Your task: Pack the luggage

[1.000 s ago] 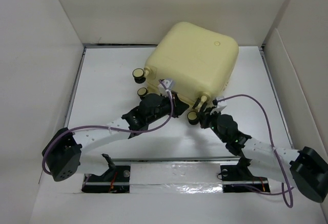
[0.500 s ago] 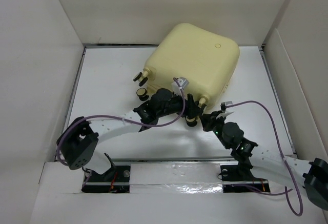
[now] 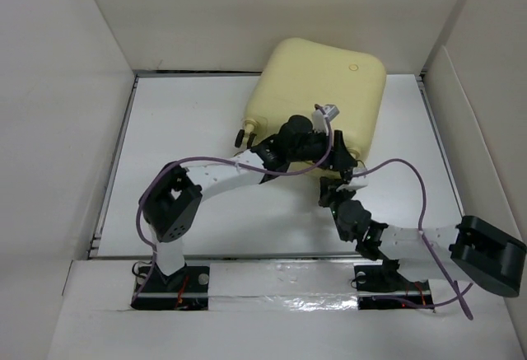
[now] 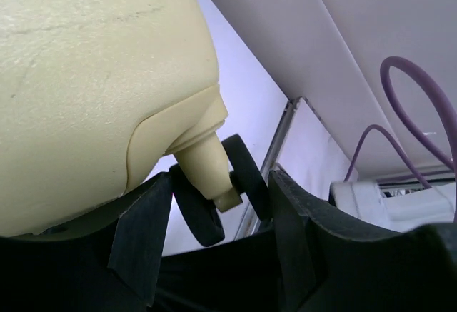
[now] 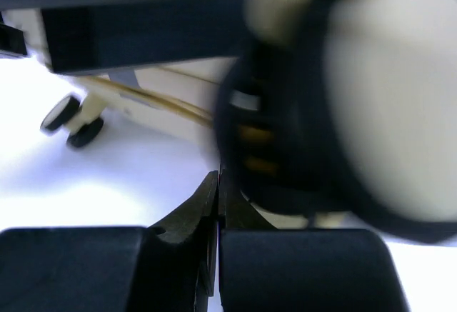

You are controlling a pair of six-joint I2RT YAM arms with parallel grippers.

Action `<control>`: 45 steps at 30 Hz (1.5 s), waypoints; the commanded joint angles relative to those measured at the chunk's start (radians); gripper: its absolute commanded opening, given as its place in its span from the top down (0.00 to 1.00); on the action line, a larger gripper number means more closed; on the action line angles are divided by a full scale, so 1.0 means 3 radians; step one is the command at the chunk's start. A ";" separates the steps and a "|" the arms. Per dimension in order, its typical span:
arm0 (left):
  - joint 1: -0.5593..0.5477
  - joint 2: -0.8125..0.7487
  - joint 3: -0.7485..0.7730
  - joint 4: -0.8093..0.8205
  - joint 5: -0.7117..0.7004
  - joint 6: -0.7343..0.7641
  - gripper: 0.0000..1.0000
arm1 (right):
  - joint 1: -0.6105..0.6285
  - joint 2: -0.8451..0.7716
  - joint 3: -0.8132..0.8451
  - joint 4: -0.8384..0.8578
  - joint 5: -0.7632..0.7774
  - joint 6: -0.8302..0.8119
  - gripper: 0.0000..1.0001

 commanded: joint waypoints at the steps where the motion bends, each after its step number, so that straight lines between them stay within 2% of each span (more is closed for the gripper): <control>1: -0.0150 0.0187 0.0611 0.0505 0.0249 -0.0151 0.49 | 0.0253 0.0303 0.0328 0.0890 -0.0295 -0.0052 1.00; 4: -0.0150 0.0402 0.1071 0.0290 0.0377 -0.0207 0.49 | 0.0253 0.0665 0.0481 0.1258 -0.0167 -0.0190 1.00; 6: -0.0150 0.0423 0.1174 0.0142 0.0408 -0.0187 0.46 | 0.0253 0.0880 0.0624 0.1656 -0.0059 -0.0359 1.00; 9: -0.0094 0.0286 0.1262 -0.0252 0.0169 0.0027 0.40 | 0.0253 0.1228 0.0666 0.2158 -0.0253 -0.0528 1.00; 12: 0.0202 -0.0240 0.0691 -0.0105 -0.0077 0.0018 0.34 | 0.0253 0.1244 0.0523 0.2072 -0.0203 -0.0293 1.00; 13: 0.0309 -0.0399 0.0264 -0.0018 -0.0103 -0.0043 0.33 | 0.0253 0.1224 0.0462 0.2072 -0.0192 -0.0262 1.00; 15: 0.0620 -0.0966 -0.0163 0.0238 -0.0179 -0.0242 0.32 | 0.0167 0.1132 0.0344 0.2057 -0.0228 -0.0145 1.00; 17: 0.0780 -0.1528 -0.0614 0.0168 -0.0404 -0.0228 0.32 | 0.0084 0.1000 0.0241 0.1909 -0.0365 -0.0053 1.00; 19: 0.0908 -0.2033 -0.0844 -0.0524 -0.1214 -0.0009 0.34 | 0.0003 0.0882 0.0257 0.1715 -0.0452 -0.0052 1.00; 20: 0.0944 -0.2163 -0.0875 -0.0528 -0.1218 -0.0008 0.34 | 0.0002 0.0881 0.0257 0.1683 -0.0483 -0.0058 1.00; 21: 0.0990 -0.2276 -0.0896 -0.0999 -0.1643 0.0104 0.34 | -0.0028 0.0831 0.0257 0.1663 -0.0504 -0.0073 1.00; 22: 0.1132 -0.2373 -0.0916 -0.1201 -0.1734 0.0160 0.32 | -0.0059 0.0815 0.0257 0.1653 -0.0535 -0.0078 1.00; 23: 0.1220 -0.2506 -0.0927 -0.1411 -0.1785 0.0227 0.25 | -0.0059 0.0805 0.0262 0.1642 -0.0596 -0.0134 1.00; 24: 0.1296 -0.2537 -0.0922 -0.1787 -0.1857 0.0359 0.21 | -0.0095 0.0779 0.0267 0.1637 -0.0627 -0.0144 1.00; 25: 0.1439 -0.2543 -0.0901 -0.1953 -0.1878 0.0436 0.16 | -0.0130 0.0769 0.0262 0.1627 -0.0652 -0.0150 1.00; 26: 0.1501 -0.2522 -0.0901 -0.2147 -0.1873 0.0523 0.14 | -0.0131 0.0759 0.0257 0.1607 -0.0698 -0.0134 1.00; 29: 0.1634 -0.2313 -0.0866 -0.2211 -0.1532 0.0942 0.11 | -0.0177 0.0753 0.0241 0.1642 -0.0836 -0.0093 1.00; 30: 0.1635 -0.2252 -0.0835 -0.2195 -0.1272 0.1075 0.11 | -0.0177 0.0759 0.0241 0.1647 -0.0862 -0.0093 1.00; 34: 0.1635 -0.1976 -0.0631 -0.2103 -0.0841 0.1688 0.05 | -0.0207 0.0759 0.0236 0.1678 -0.0974 -0.0093 1.00; 38: 0.1466 -0.1781 -0.0442 -0.2123 -0.0957 0.1863 0.03 | -0.0207 0.0738 0.0221 0.1648 -0.1046 -0.0088 1.00; 45: 0.1466 -0.1382 -0.0282 -0.2114 -0.1147 0.1899 0.03 | -0.0238 0.0672 0.0165 0.1658 -0.1092 -0.0078 1.00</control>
